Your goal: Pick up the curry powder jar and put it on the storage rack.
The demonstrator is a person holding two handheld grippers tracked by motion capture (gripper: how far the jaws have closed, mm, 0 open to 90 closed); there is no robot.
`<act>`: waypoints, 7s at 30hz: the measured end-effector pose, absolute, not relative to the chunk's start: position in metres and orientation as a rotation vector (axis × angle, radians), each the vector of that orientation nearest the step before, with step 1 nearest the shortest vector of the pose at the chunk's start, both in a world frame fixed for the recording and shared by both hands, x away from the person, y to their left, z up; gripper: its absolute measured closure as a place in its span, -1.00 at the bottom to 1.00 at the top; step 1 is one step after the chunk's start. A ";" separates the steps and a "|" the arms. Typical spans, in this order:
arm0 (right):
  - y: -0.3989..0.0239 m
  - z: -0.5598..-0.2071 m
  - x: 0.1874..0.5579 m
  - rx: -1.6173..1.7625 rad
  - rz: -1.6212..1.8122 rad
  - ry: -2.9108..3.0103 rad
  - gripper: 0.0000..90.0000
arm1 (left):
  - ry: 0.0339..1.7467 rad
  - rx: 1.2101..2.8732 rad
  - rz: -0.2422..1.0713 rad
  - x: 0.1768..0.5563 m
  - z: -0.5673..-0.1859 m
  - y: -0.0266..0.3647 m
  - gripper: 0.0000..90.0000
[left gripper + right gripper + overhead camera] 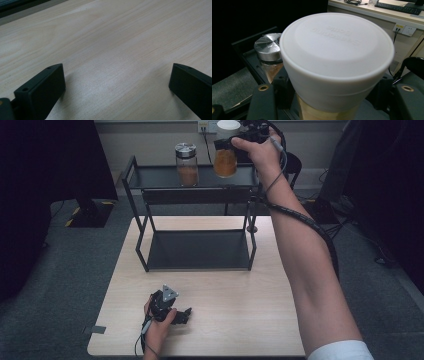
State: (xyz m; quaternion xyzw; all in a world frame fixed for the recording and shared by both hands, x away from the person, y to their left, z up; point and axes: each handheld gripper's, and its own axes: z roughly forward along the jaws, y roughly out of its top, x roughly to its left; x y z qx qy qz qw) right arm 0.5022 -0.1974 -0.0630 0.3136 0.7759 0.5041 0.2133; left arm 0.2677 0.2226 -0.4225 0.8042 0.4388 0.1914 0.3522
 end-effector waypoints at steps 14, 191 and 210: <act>-0.189 -0.064 0.511 0.868 1.359 2.183 -0.22 | 1.135 2.080 0.495 0.268 -0.423 0.223 -1.00; -0.233 -0.215 0.352 0.914 1.439 2.230 -0.99 | 1.139 2.079 0.503 0.265 -0.423 0.221 -0.99; -0.238 -0.256 0.348 0.906 1.456 2.302 -0.99 | 1.140 2.078 0.503 0.265 -0.423 0.221 -0.99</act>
